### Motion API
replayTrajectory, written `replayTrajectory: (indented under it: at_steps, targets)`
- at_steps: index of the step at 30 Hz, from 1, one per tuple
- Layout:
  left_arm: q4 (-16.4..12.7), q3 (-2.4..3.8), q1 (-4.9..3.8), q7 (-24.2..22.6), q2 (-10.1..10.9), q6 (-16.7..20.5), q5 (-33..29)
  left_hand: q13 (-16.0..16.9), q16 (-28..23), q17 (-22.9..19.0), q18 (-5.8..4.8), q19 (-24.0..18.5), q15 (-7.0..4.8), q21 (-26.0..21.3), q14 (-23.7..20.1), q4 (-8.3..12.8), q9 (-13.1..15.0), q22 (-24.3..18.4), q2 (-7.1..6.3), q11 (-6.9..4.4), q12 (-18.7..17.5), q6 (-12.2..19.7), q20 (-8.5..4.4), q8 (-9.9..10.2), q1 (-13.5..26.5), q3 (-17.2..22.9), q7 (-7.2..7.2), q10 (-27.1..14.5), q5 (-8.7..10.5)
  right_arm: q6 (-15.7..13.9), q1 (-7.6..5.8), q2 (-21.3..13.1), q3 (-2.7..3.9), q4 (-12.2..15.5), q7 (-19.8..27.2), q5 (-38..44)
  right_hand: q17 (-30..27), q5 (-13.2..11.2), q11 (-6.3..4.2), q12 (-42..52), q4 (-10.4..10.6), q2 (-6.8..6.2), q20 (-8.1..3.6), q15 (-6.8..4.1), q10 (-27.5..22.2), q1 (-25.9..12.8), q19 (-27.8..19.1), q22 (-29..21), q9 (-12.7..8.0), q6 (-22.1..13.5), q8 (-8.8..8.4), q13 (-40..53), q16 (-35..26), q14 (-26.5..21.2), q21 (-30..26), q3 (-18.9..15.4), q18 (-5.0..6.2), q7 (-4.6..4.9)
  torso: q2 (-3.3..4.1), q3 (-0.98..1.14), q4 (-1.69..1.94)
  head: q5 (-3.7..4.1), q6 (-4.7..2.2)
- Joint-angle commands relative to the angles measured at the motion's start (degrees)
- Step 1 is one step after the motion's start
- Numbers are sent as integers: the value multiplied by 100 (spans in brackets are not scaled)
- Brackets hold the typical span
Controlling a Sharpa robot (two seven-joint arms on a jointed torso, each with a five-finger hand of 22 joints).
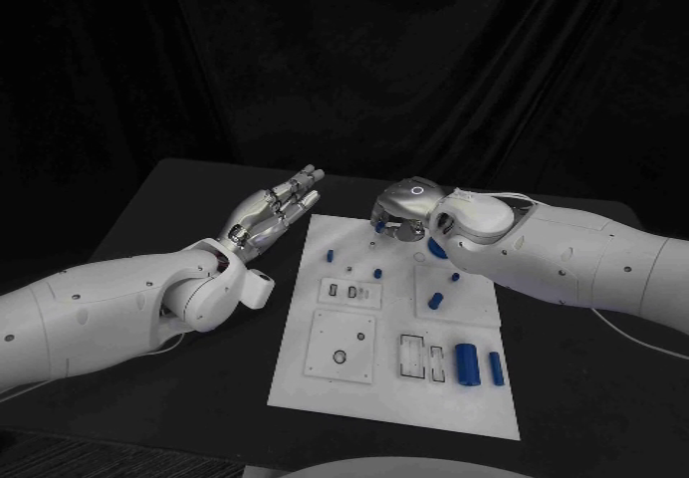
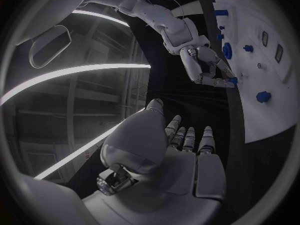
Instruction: Assemble the parts on the task board
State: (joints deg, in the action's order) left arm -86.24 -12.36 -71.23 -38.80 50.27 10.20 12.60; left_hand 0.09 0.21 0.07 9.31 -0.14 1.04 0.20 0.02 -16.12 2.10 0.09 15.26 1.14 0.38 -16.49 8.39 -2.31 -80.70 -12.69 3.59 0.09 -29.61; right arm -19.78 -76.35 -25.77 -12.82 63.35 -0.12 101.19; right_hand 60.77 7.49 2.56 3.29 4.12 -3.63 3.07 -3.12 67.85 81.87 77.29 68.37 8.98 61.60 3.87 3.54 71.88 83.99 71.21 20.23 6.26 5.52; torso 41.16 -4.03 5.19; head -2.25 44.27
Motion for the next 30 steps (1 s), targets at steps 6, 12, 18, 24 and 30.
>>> replayTrajectory:
  at_steps: [6, 12, 18, 24, 30]
  targets:
    - [16, 5, -9, -394, -30, -69, 10, -9, -21, -7, 105, 14, 39, -20, -2, -11, 8, -9, -7, 45, -38, -34, 39, -33, -56, 37, 2, -9, -23, 138, 36, 31, 4, -76, -22, 51, -35, -26, -3, 8, 54, -24, 8, -5, -65, -26, -62, -11, -15, -86, -32, -2, -42, 27, -51, 5, -64, 1, -1, -1, 2, -18, 16]
    - [32, 5, -8, -383, -43, -80, 10, -9, -21, -7, 105, 14, 42, -20, -2, -12, 9, -9, -6, 48, -38, -43, 42, -35, -56, 38, 5, -9, -23, 246, 51, 40, 4, -113, -85, 51, -150, -16, 46, 8, 97, -66, 33, 29, -259, -22, -120, -42, -70, -325, -43, -3, -130, -34, -121, 29, -54, 36, -2, 1, 2, -28, 26]
    - [34, 5, -8, -374, -45, -88, 10, -9, -21, -7, 105, 14, 59, -20, -2, -13, 12, -9, 0, 61, -38, -67, 52, -42, -58, 44, 17, -9, -26, 365, 58, 46, 4, -153, -179, 51, -256, -24, 88, 7, 147, -138, 68, 69, -522, -48, -180, -77, -149, -628, -43, -4, -209, -95, -200, 29, -40, 0, -5, 3, -7, -41, 26]
    - [45, 5, -8, -369, -52, -95, 10, -9, -21, -7, 105, 14, 64, -20, -2, -13, 14, -9, 0, 65, -38, -82, 56, -46, -60, 46, 21, -9, -26, 465, 61, 34, 4, -161, -272, 51, -462, -59, 188, 10, 184, -216, 159, 156, -1267, -159, -332, -176, -365, -1400, -37, 3, -355, -242, -416, -209, -1, -223, -1, 6, -9, -45, 14]
    - [57, 4, -8, -363, -54, -101, 10, -9, -21, -7, 106, 14, 69, -20, -2, -12, 16, -9, 1, 70, -38, -96, 60, -50, -61, 48, 25, -9, -27, 193, 61, -12, 4, -162, -286, 51, -518, -109, 197, 18, 152, -141, 185, 173, -1722, -247, -371, -164, -536, -2299, -73, 12, -379, -308, -502, -532, 9, -364, -2, 8, -7, -64, 24]
